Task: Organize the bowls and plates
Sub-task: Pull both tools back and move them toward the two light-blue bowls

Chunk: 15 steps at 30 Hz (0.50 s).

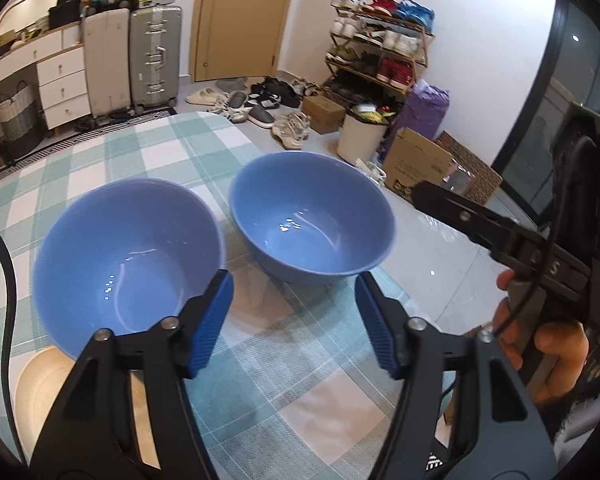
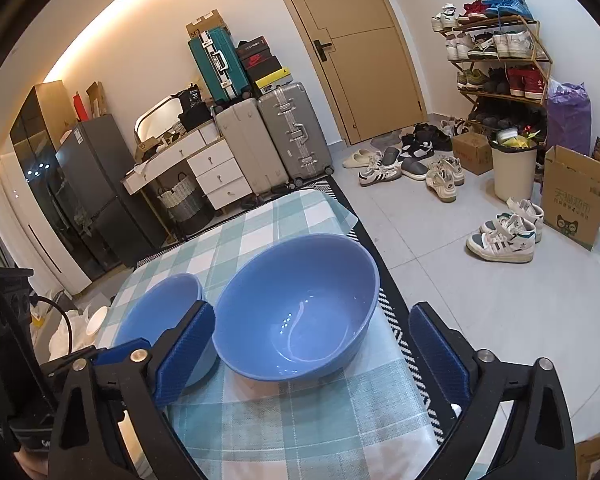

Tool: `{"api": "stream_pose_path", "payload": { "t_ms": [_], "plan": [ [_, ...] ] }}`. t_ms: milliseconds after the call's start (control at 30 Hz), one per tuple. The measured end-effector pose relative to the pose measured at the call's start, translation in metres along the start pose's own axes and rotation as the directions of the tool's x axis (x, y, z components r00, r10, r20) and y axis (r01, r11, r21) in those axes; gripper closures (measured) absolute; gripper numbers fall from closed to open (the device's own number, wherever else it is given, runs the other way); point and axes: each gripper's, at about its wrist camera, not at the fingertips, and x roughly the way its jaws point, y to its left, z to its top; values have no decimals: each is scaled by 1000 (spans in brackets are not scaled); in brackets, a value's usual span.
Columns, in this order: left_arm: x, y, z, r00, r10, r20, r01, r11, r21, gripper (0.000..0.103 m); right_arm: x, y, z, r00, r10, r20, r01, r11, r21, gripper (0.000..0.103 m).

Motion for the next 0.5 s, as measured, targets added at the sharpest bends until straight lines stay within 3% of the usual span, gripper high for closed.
{"api": "stream_pose_path", "payload": {
  "t_ms": [100, 200, 500],
  "plan": [
    [4, -11, 0, 1000, -6, -7, 6, 1000, 20, 49, 4, -2, -1, 1000, -13, -7, 13, 1000, -1, 8],
    [11, -17, 0, 1000, -17, -23, 18, 1000, 17, 50, 9, -3, -2, 999, -33, -20, 33, 999, -17, 18],
    [39, -24, 3, 998, 0, -69, -2, 1000, -31, 50, 23, -22, -6, 997, -66, -50, 66, 998, 15, 27]
  ]
}}
